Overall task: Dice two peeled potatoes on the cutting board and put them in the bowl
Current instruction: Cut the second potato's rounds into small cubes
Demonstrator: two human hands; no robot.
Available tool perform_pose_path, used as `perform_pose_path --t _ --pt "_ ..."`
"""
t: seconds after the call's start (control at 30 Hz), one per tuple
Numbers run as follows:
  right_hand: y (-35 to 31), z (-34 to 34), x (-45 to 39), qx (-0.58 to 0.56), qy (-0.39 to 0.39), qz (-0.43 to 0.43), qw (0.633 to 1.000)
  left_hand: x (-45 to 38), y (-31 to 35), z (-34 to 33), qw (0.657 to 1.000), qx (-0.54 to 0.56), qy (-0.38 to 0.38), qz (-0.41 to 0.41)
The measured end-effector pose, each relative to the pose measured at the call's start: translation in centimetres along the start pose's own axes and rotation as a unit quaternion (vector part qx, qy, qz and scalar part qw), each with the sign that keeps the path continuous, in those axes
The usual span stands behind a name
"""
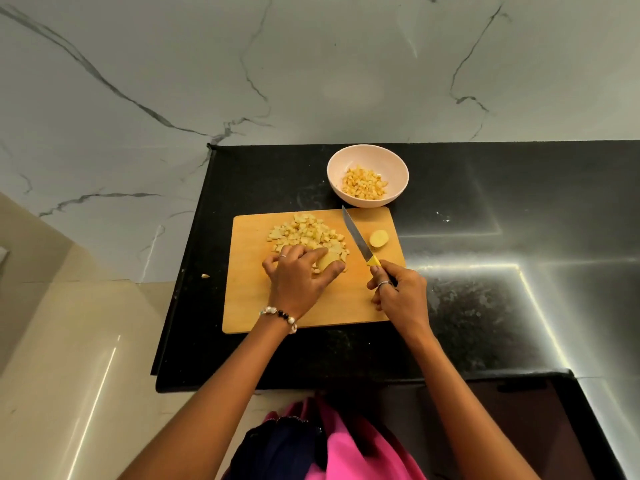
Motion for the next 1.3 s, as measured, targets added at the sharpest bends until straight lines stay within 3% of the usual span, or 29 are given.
perform_pose_path --t 0.2,0.33,0.53,0.87,1.3 --pt "-0.7 -2.3 1.9 -0.015 -0.015 -0.011 1.000 4.2 -3.0 1.1 1.000 0.023 0.005 0.000" --pt "-1.4 -3.9 2.8 -0.023 -0.032 -0.001 0.999 3.6 -4.5 0.7 0.998 0.050 -0.030 0.014" --pt "-1.9 -6.0 3.8 -0.013 -0.051 0.005 0.999 2.8 -6.3 1.2 0.995 0.004 -0.049 0.086" --pt "-1.4 -8.1 6.1 0.154 -0.056 0.094 0.982 5.8 -5.7 0.6 0.986 -0.101 -0.059 0.119" --pt "-2.2 -10.0 7.3 0.296 -0.067 0.119 0.945 5.3 -6.4 0.0 0.992 0.010 -0.070 0.105"
Point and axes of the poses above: each hand's wrist, its own x-axis away from the middle knuckle, its own z-axis out of the back of the hand, y = z × x, the point moved 5 cm from there along -x, towards the middle knuckle, and after that the axes turned 14 degrees about -y, right-handed, at the moved point
